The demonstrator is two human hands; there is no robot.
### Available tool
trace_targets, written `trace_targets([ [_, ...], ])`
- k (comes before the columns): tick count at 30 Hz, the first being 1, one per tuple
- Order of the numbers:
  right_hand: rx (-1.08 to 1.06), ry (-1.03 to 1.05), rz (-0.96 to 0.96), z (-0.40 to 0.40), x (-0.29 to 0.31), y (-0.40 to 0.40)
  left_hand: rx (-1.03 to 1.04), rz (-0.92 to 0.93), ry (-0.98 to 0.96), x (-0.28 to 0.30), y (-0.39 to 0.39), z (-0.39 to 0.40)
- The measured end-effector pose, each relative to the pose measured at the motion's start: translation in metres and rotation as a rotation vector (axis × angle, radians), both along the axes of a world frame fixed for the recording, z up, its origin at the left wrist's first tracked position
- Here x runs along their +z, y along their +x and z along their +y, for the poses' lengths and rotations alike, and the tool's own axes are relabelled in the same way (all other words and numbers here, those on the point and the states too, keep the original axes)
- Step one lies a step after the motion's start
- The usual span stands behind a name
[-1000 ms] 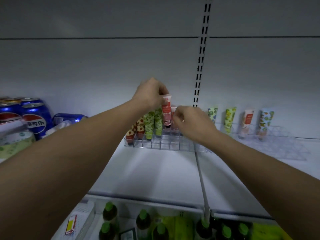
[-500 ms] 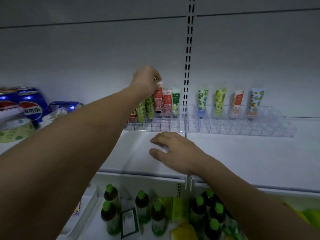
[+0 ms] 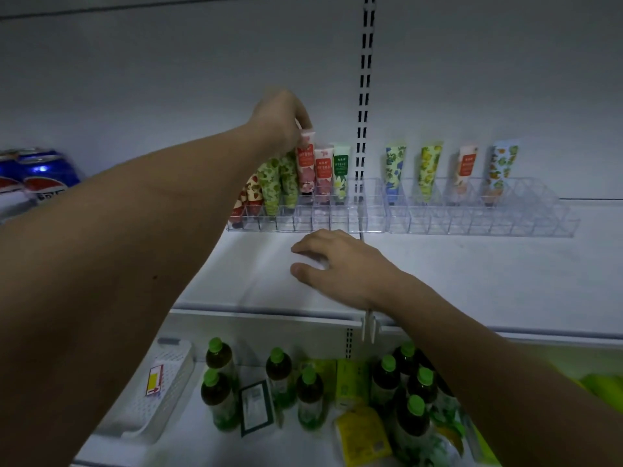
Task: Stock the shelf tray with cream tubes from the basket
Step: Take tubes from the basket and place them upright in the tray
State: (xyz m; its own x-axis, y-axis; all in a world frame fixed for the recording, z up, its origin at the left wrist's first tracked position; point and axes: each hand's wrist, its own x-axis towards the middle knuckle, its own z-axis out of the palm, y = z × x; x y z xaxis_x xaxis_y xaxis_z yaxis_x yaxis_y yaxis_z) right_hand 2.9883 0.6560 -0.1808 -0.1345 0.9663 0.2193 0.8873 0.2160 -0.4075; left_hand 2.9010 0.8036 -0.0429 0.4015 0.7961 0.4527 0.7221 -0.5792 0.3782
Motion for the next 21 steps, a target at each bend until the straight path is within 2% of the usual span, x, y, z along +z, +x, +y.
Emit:
trace_targets([
  [6, 0.000, 0.019, -0.002, 0.002, -0.002, 0.001, 0.008, 0.054, 0.025, 0.003, 0.005, -0.002],
  [15, -0.011, 0.006, 0.010, 0.005, -0.001, 0.002, 0.038, 0.118, 0.088, -0.025, 0.011, -0.006],
  [21, -0.016, 0.001, 0.016, 0.003, 0.001, 0.001, 0.041, 0.260, 0.212, -0.020, -0.002, -0.025],
])
